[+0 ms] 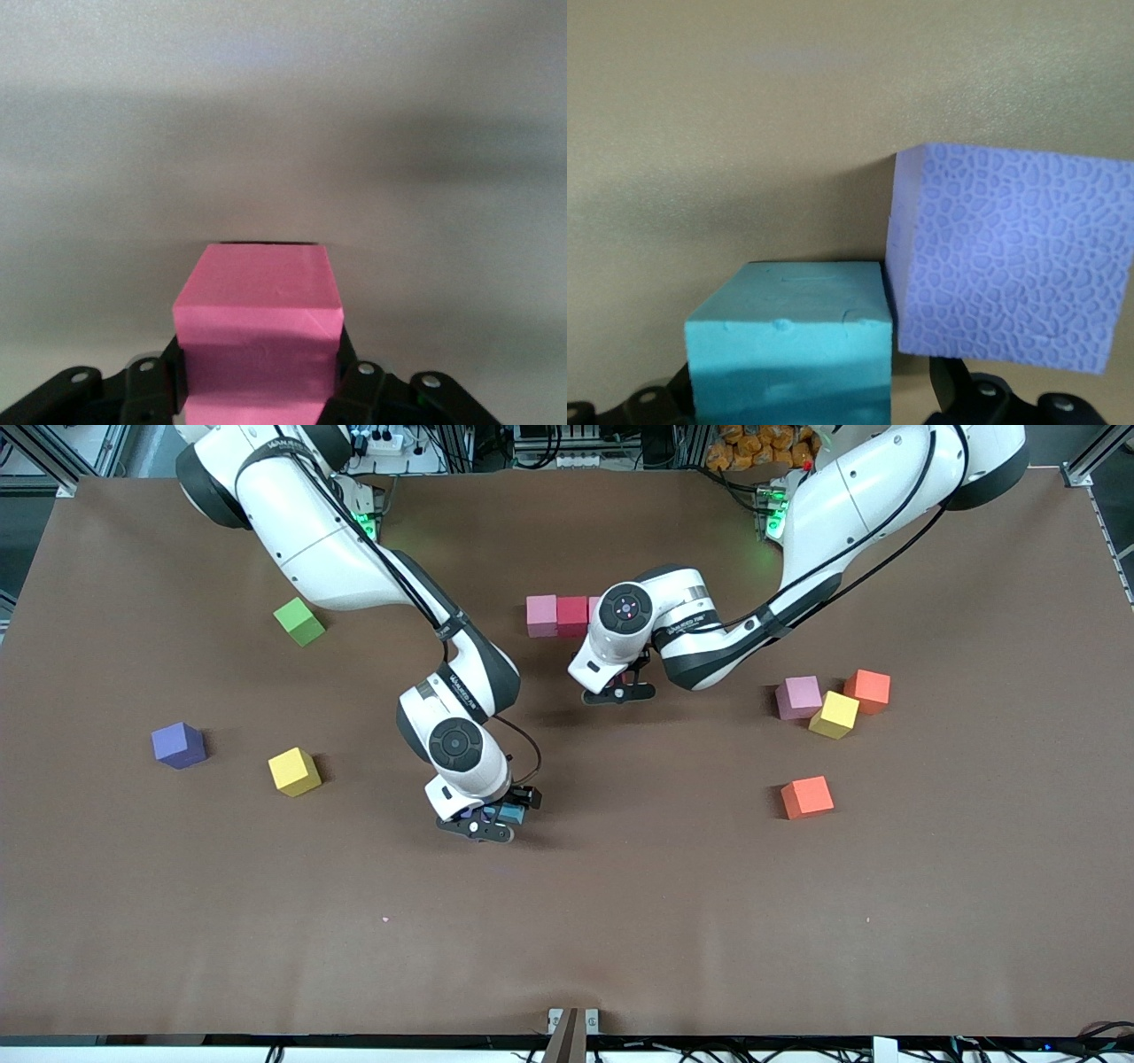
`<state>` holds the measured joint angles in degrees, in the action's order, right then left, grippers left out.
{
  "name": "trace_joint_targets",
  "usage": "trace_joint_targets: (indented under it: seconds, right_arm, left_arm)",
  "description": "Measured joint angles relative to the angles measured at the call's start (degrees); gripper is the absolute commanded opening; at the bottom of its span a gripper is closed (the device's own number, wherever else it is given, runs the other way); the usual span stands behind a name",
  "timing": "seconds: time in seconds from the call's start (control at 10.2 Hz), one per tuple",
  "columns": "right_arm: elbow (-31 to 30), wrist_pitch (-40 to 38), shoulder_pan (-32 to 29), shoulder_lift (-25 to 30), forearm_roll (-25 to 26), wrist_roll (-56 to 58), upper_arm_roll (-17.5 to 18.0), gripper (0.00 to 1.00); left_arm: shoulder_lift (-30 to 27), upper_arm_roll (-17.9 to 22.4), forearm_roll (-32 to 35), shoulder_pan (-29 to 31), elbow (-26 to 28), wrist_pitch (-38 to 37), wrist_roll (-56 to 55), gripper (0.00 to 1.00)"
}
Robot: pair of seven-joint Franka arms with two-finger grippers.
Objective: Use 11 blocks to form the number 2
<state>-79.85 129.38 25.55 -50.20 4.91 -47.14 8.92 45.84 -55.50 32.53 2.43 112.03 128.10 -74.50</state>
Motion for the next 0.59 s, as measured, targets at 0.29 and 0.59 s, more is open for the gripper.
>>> trace_joint_targets:
  seconds: [0.29, 0.59]
  right_arm:
    - [0.1, 0.0, 0.0, 0.0, 0.0, 0.0, 0.0, 0.0]
    - [1.3, -2.0, -0.4, 0.5, 0.0, 2.1, 0.1, 0.0]
  left_arm:
    - [0.0, 0.1, 0.1, -1.1, 0.0, 0.0, 0.0, 0.45]
    - [0.0, 1.2, 0.2, -2.3, 0.0, 0.1, 0.0, 0.53]
